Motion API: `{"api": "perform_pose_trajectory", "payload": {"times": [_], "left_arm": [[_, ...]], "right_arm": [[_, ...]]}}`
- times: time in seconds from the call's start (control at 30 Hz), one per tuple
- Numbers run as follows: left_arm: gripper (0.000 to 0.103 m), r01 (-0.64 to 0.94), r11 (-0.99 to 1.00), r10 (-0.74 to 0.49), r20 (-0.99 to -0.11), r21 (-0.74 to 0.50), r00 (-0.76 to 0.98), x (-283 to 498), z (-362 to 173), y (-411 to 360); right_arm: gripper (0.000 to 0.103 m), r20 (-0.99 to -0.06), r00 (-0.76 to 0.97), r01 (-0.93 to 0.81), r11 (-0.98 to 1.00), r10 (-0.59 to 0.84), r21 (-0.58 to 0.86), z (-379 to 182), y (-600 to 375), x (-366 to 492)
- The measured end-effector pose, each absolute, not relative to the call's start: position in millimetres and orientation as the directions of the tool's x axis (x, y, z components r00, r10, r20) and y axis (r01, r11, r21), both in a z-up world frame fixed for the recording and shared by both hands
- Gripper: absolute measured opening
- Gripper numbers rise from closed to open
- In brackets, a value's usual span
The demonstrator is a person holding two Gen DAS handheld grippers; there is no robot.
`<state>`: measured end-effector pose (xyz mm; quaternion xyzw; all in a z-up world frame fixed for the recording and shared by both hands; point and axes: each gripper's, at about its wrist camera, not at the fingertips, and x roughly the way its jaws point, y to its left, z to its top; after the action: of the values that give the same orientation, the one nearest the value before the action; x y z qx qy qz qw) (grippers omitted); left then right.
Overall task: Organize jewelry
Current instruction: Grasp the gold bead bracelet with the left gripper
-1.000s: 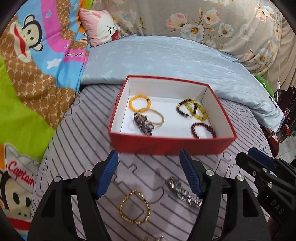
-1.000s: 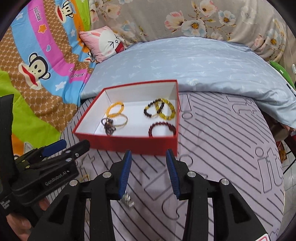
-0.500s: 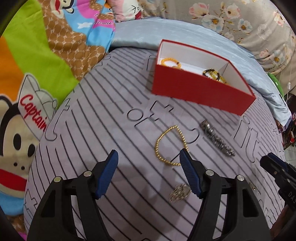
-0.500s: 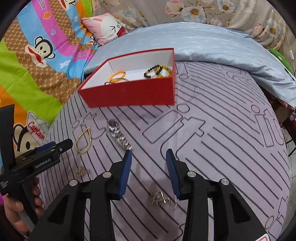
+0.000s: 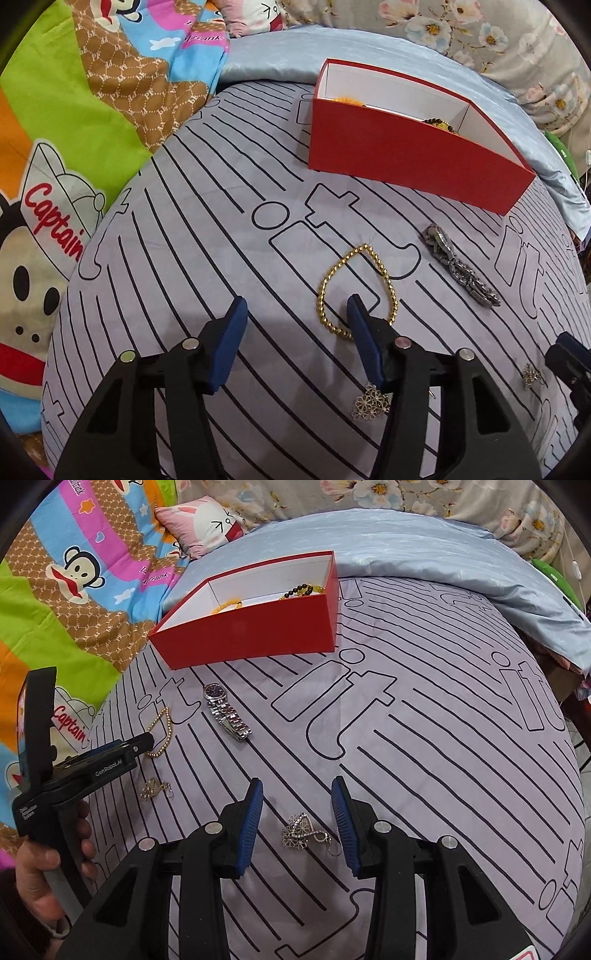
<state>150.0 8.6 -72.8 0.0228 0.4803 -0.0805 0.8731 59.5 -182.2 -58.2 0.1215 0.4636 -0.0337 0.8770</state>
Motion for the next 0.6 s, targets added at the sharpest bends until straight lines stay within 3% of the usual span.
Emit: {"api": "perform_pose_trajectory", "payload": {"times": [0.2,0.3,0.37,0.47,0.6], "left_arm": [[0.042,0.179,0.984,-0.095,-0.829,0.006,0.552,147.1,-74.9,3.6],[0.027,0.187,0.982,-0.097,-0.824,0.011,0.559,146.6,-74.6,2.9],[0.01,0.19,0.982,-0.104,-0.824,0.005,0.557,147.3,-74.1,3.7],[0.004,0.19,0.981,-0.124,-0.829,-0.022,0.545,149.6,-72.9,6.8],[0.004,0.191,0.981,-0.136,-0.833,-0.038,0.536,148.5,-71.2,9.0]], "right_arm": [[0.038,-0.824,0.565,0.175,0.969,0.048,0.177,-60.0,-184.3,59.9],[0.038,-0.828,0.559,0.176,0.969,0.047,0.173,-62.5,-184.8,56.1],[0.038,-0.83,0.556,0.176,0.969,0.049,0.175,-64.3,-185.6,52.8],[0.038,-0.831,0.553,0.177,0.968,0.053,0.18,-65.6,-186.8,46.6],[0.038,-0.831,0.553,0.182,0.966,0.056,0.186,-65.1,-189.9,40.8]]}}
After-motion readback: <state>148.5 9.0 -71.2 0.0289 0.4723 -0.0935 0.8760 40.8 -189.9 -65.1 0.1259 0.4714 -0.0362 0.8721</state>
